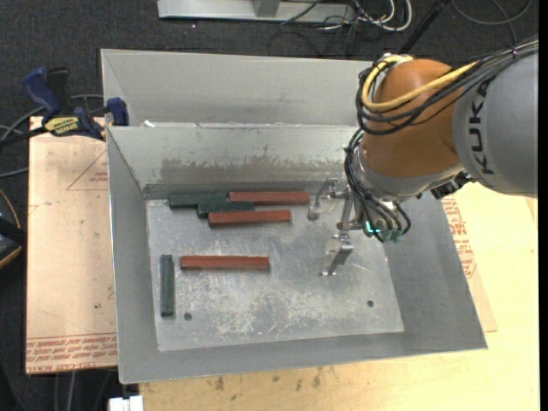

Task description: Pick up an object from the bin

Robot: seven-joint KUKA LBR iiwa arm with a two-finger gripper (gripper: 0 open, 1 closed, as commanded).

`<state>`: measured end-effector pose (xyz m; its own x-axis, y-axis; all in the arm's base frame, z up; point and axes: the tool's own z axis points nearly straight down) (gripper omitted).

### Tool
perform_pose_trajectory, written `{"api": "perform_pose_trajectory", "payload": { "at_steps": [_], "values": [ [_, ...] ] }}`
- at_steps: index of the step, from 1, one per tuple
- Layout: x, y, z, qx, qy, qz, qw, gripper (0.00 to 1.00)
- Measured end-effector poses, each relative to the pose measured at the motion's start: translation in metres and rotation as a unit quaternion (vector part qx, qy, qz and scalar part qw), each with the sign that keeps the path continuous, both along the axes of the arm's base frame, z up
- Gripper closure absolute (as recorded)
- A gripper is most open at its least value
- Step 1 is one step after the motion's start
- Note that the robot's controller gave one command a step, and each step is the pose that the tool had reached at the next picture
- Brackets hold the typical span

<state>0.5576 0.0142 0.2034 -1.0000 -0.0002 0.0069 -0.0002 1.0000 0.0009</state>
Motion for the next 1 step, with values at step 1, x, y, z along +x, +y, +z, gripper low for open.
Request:
{"api": "perform_pose_trajectory", "payload": {
  "at_steps": [1],
  "values": [
    [0.0016,0.0000,0.0041,0.000,-0.0038,0.000,1.0000,0.00]
  ]
}}
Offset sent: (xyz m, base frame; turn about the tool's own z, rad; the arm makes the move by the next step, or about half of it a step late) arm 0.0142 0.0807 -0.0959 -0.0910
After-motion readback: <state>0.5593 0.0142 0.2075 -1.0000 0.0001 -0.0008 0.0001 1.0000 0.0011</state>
